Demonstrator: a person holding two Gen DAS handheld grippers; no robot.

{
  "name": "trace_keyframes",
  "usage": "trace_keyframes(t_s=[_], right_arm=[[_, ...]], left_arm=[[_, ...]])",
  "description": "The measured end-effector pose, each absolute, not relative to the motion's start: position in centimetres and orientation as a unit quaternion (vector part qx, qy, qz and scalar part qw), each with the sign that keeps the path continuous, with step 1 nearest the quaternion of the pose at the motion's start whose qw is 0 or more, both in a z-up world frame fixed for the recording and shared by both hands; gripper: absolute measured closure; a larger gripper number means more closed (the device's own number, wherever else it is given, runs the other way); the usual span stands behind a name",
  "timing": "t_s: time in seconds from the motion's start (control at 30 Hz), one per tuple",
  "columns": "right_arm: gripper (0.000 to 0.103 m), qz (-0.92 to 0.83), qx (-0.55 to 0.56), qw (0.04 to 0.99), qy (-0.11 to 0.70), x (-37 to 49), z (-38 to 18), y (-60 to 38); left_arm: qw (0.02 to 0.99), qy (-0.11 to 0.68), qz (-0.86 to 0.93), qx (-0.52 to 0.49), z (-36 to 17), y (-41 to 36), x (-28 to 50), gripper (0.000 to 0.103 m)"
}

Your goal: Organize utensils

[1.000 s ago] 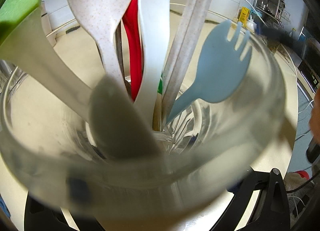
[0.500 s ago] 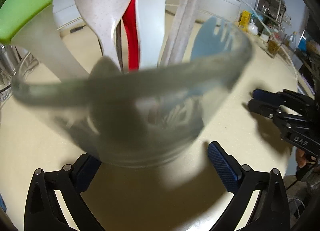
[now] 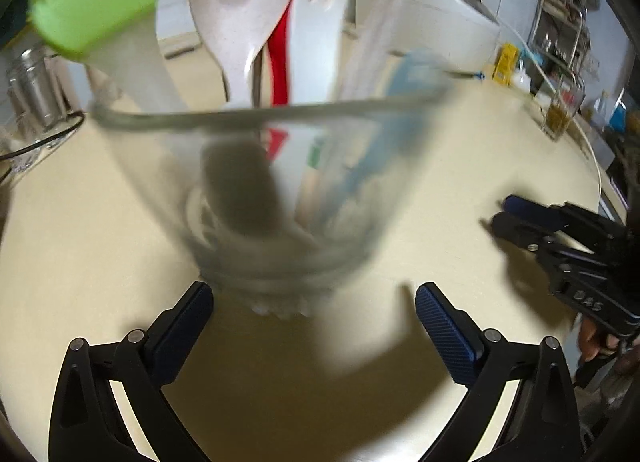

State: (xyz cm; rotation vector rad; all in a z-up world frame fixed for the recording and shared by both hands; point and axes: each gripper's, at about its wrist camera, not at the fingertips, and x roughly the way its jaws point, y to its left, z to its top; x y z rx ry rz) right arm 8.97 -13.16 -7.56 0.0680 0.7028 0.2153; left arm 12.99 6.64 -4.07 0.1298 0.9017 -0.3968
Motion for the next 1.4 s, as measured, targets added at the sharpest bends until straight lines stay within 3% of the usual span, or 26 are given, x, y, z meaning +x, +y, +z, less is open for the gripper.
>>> trace_keyframes(t_s=[0.3, 0.67, 1.1, 1.4], right_arm=[[0.07, 0.115, 0.028, 0.921, 0.371, 8.1, -7.0, -12.1], [0.072, 0.127, 0.042, 0.927, 0.351, 4.1, -3.1, -11.3], [0.072, 0.131, 0.019, 0.934, 0.33, 1.7, -1.7, -10.3], [0.071, 0.128, 0.009, 0.938, 0.323, 1.2, -1.5, -10.2]], left_arm=[[0.917, 0.373, -0.141, -0.021, -1.6, 5.4, 6.0, 0.001], [0.928, 0.361, -0.089, -0.022, 0.5, 4.2, 3.1, 0.001], [0.95, 0.299, 0.051, 0.071, 2.1, 3.4, -0.7, 0.002], [0.945, 0.319, 0.057, 0.05, 2.2, 4.1, -0.6, 0.002]])
